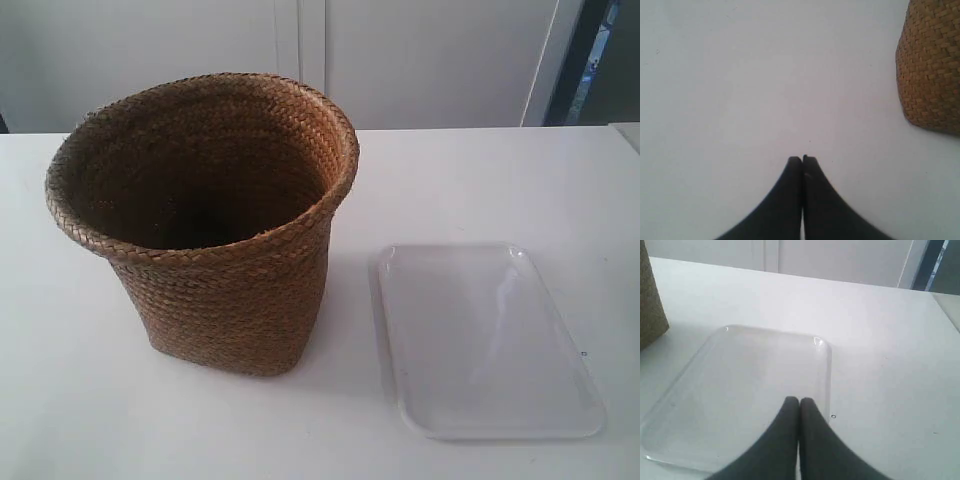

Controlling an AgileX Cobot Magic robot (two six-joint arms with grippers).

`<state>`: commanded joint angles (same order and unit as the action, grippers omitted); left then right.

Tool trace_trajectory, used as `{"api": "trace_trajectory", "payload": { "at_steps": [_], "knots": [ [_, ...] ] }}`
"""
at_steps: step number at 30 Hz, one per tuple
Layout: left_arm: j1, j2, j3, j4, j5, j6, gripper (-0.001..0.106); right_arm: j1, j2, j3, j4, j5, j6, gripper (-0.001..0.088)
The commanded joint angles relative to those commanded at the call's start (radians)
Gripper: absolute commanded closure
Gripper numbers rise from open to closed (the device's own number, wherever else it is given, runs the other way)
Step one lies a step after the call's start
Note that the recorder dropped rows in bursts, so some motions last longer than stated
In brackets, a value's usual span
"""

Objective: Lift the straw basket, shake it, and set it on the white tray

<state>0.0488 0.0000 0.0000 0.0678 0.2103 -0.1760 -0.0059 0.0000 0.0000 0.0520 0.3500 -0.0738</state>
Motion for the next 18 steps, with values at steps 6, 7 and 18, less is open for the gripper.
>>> {"api": "trace_trajectory", "payload": {
  "at_steps": [6,7,18],
  "knots": [
    [0.000,0.000,0.000,0.000,-0.191,0.000,0.105,0.000,0.000,0.000,0.000,-0.150,0.096,0.0864],
    [0.000,0.000,0.000,0.000,-0.199,0.000,0.105,0.000,0.000,0.000,0.000,-0.207,0.143,0.0864],
    [0.000,0.000,0.000,0.000,-0.368,0.000,0.105,0.000,0.000,0.000,0.000,-0.516,0.258,0.0864]
  ]
}}
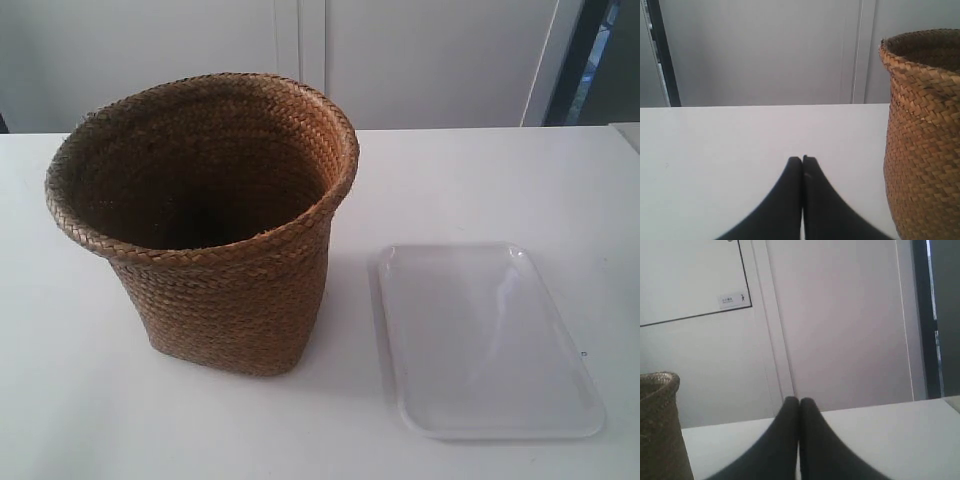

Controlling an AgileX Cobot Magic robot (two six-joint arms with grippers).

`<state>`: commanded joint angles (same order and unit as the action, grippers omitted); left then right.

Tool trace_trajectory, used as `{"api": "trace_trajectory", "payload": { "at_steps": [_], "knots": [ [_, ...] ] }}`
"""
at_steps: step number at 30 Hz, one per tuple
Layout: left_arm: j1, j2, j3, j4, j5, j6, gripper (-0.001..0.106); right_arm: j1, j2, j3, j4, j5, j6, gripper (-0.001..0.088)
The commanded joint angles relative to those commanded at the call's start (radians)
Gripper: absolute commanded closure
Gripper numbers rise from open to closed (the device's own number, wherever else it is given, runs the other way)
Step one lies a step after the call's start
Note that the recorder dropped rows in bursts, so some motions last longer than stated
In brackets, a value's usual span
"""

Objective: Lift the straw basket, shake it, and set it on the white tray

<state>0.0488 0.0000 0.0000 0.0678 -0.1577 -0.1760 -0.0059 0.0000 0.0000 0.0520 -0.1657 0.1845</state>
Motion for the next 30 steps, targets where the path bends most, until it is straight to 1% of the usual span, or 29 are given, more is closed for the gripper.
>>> {"api": "trace_trajectory", "payload": {
  "at_steps": [8,14,18,20,21,23,24,25,26,27,28,29,30],
  "knots": [
    [0.000,0.000,0.000,0.000,0.000,-0.022,0.105,0.000,0.000,0.000,0.000,0.005,0.000,0.0864],
    [0.000,0.000,0.000,0.000,0.054,-0.160,0.105,0.000,0.000,0.000,0.000,0.013,0.004,0.0864],
    [0.000,0.000,0.000,0.000,0.048,-0.350,0.105,0.000,0.000,0.000,0.000,0.043,0.006,0.0864],
    [0.000,0.000,0.000,-0.013,0.008,-0.473,0.105,0.000,0.000,0.000,0.000,-0.017,0.095,0.0864],
    [0.000,0.000,0.000,-0.015,-0.048,-0.552,0.105,0.000,0.000,0.000,0.000,-0.086,0.147,0.0864],
    [0.000,0.000,0.000,-0.018,-0.151,-0.617,0.105,0.000,0.000,0.000,0.000,-0.207,0.221,0.0864],
    [0.000,0.000,0.000,-0.048,-0.185,-0.619,0.105,0.000,0.000,0.000,0.000,-0.255,0.284,0.0864],
    [0.000,0.000,-0.045,-0.118,-0.180,-0.612,0.105,0.000,0.000,-0.015,0.003,-0.259,0.332,0.0864],
    [0.000,0.016,-0.102,-0.187,-0.162,-0.563,0.105,0.000,0.000,-0.047,0.003,-0.246,0.365,0.0864],
    [0.000,0.055,-0.163,-0.241,-0.162,-0.481,0.105,0.000,0.014,-0.087,0.011,-0.248,0.379,0.0864],
    [0.000,0.106,-0.238,-0.263,-0.169,-0.380,0.105,0.000,0.052,-0.141,0.040,-0.252,0.377,0.0869],
    [0.000,0.141,-0.275,-0.276,-0.177,-0.298,0.105,0.000,0.089,-0.179,0.059,-0.259,0.358,0.0868],
    [0.000,0.193,-0.319,-0.305,-0.194,-0.182,0.105,0.000,0.133,-0.219,0.088,-0.277,0.304,0.0868]
  ]
}}
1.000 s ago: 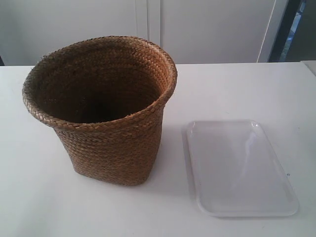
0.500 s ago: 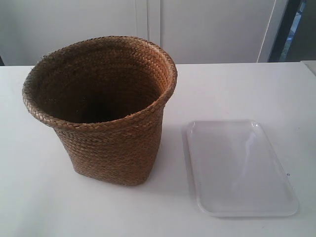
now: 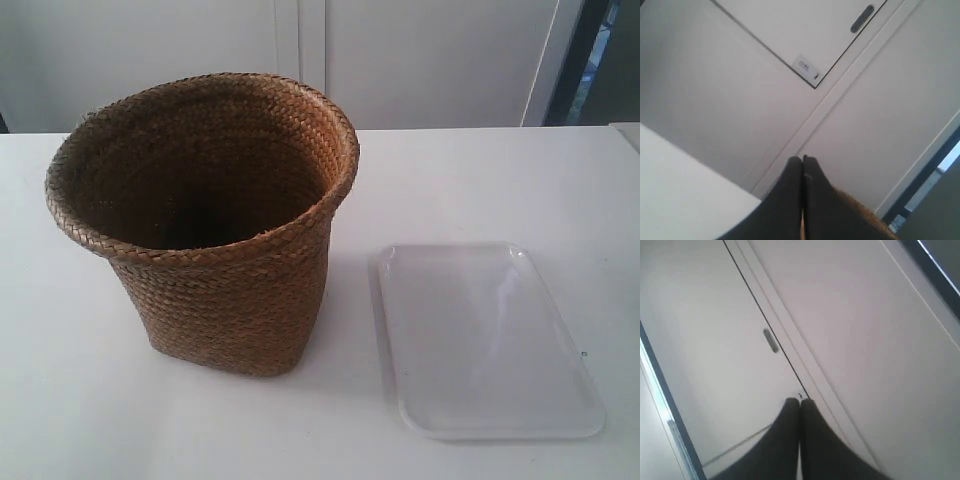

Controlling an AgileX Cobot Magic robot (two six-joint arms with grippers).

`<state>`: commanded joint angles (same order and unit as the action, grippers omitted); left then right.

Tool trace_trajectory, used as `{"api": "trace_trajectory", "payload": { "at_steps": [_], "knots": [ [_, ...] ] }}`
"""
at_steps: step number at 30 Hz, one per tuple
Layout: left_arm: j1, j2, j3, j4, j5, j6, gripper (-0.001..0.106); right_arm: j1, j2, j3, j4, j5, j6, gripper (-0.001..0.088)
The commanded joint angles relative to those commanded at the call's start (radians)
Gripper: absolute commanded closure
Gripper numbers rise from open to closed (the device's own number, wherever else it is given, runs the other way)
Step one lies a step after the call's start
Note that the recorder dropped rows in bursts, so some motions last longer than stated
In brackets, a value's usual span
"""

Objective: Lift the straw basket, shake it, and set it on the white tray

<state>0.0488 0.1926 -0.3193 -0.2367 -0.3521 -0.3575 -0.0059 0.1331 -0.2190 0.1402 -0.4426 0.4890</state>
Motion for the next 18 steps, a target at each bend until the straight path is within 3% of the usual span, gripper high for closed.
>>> {"api": "trace_trajectory", "payload": {
  "at_steps": [2,5,8,10,13,14,16,18],
  "knots": [
    [0.000,0.125,-0.073,-0.114,-0.041,0.161,0.105,0.000,0.097,-0.080,0.057,-0.035,-0.088,0.0868],
    [0.000,0.322,-0.190,-0.296,-0.052,0.183,0.105,0.000,0.289,-0.229,0.099,-0.029,-0.124,0.0868],
    [0.000,0.522,-0.349,-0.158,0.073,0.239,0.105,0.000,0.483,-0.384,0.075,0.064,-0.177,0.0868],
    [0.000,0.676,-0.463,-0.105,0.246,0.238,0.105,0.000,0.626,-0.489,0.073,0.224,-0.297,0.0868],
    [0.000,0.872,-0.629,-0.105,0.562,0.199,0.105,0.000,0.846,-0.654,0.095,0.579,-0.244,0.0868],
    [0.000,0.919,-0.690,-0.101,0.678,0.206,0.105,0.000,0.921,-0.736,0.098,0.775,-0.223,0.0868],
    [0.000,0.989,-0.792,-0.097,0.900,0.234,0.105,0.000,1.028,-0.845,0.113,1.018,-0.225,0.0868],
    [0.000,1.040,-0.894,-0.075,1.056,0.261,0.105,0.000,1.098,-0.929,0.118,1.168,-0.243,0.0868]
  ]
}}
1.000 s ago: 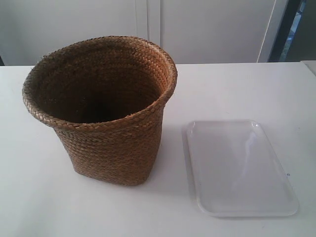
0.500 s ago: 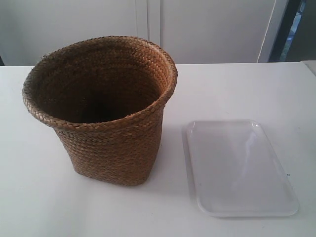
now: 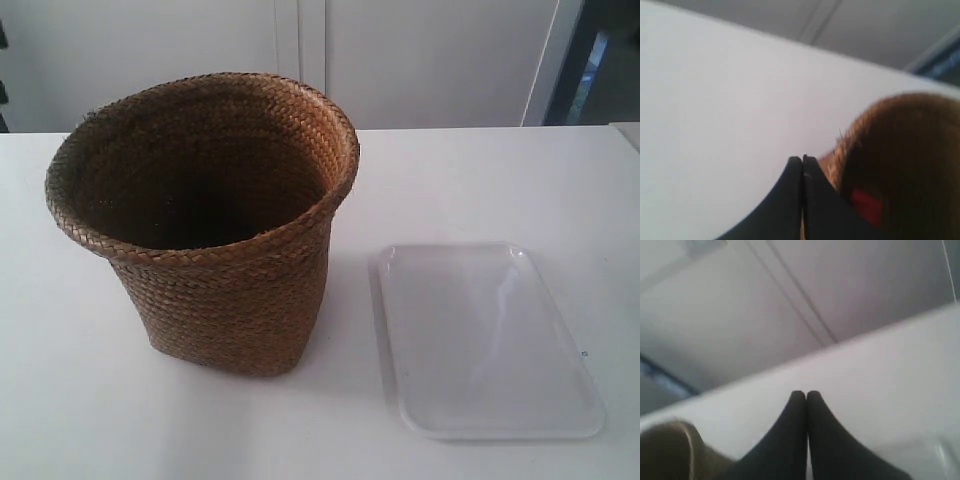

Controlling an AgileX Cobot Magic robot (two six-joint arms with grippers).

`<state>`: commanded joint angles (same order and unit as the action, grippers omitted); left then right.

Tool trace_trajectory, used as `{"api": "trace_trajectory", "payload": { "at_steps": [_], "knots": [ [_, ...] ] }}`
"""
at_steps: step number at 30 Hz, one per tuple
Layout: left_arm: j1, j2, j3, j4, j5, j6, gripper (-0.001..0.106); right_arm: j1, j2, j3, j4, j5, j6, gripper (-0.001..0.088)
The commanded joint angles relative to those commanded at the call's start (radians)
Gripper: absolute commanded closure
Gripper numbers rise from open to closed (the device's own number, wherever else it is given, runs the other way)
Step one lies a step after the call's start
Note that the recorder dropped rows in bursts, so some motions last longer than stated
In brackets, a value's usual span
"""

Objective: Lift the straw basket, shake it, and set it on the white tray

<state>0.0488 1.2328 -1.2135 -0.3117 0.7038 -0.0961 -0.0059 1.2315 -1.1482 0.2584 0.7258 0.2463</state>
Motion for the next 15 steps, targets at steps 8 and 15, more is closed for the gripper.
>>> {"api": "trace_trajectory", "payload": {
  "at_steps": [8,15],
  "knots": [
    [-0.002,0.098,-0.247,0.028,0.242,0.053,0.104,0.010,0.090,-0.183,0.270,0.266,-0.286,0.0868],
    [-0.002,0.166,-0.295,-0.057,0.271,0.149,0.058,0.084,0.122,-0.191,0.301,0.221,-0.388,0.0799]
  ]
}}
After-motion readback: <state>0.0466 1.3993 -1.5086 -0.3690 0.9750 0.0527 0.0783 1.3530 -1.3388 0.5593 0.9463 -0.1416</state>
